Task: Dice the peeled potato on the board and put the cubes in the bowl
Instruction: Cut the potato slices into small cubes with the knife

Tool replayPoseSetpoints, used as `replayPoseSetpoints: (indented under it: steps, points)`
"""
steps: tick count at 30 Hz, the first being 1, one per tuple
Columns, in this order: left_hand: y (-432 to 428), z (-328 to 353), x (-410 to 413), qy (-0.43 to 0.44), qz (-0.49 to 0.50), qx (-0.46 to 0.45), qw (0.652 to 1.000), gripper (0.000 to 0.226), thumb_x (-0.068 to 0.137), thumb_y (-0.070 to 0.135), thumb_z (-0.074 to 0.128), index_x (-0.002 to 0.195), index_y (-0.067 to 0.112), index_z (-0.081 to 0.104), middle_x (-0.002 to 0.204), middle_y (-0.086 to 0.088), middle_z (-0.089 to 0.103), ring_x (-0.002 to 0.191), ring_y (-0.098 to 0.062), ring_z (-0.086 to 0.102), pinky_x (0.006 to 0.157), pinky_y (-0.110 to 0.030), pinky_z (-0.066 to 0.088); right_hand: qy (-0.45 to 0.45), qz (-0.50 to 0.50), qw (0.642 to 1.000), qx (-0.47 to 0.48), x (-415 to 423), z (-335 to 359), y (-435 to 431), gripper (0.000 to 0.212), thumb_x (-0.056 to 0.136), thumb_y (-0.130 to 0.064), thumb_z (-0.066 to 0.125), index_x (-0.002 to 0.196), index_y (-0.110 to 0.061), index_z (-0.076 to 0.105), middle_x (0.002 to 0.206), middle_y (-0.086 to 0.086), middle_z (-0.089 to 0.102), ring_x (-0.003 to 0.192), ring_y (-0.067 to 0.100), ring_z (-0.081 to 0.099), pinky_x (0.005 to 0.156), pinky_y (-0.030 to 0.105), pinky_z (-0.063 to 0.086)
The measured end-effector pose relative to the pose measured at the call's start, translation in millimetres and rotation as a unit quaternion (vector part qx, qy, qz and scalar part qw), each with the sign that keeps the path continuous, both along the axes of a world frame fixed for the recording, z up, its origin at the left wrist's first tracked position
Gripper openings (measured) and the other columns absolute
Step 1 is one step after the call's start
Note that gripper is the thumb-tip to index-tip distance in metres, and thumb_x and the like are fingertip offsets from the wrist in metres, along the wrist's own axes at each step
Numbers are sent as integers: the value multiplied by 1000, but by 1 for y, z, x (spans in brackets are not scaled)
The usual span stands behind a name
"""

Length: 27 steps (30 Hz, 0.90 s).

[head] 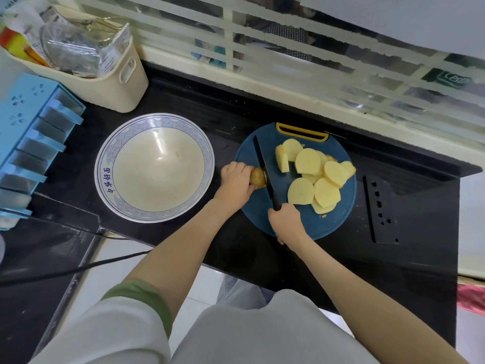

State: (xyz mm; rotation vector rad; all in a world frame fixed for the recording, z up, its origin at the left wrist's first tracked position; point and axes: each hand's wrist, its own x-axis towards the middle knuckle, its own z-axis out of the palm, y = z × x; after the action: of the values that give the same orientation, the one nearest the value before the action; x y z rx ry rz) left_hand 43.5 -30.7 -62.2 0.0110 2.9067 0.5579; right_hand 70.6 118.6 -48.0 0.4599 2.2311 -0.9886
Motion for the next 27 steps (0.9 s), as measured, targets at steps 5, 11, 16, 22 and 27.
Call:
replayPoseSetpoints:
  steps: [5,11,16,22,27]
  points:
    - [-2,1,2,2,-14,7,1000,50,93,34,56,138,14,44,127,-5,49,121,-22,38,99,-29,18,-29,41,999,8,-13,5,-4,29,95,-15,42,66,-14,39,65,4,43,54,16,41,52,29,39]
    - [-3,5,2,-14,-10,20,1000,51,91,36,59,136,17,46,130,-2,49,123,-20,38,99,-29,18,-47,-45,996,-65,-14,12,-2,29,92,-7,42,67,-15,29,59,5,28,43,16,28,42,23,23]
    - [0,6,1,-21,36,16,999,51,86,41,64,129,18,49,125,-2,54,118,-21,42,96,-31,24,3,-12,998,-60,-2,23,6,27,91,-12,48,69,-14,33,60,4,36,46,17,35,45,29,30]
    - [5,4,5,-3,55,-25,998,47,87,45,61,119,13,50,121,-6,53,115,-24,43,95,-35,29,13,-9,998,-56,1,30,7,29,91,-11,47,67,-15,31,61,3,33,47,16,32,46,28,27]
    - [4,5,-1,-14,42,-23,999,47,89,44,60,121,11,51,122,-7,53,116,-24,42,95,-34,29,7,-1,999,-53,2,30,5,24,92,-15,48,71,-13,34,66,4,35,55,19,35,55,33,33]
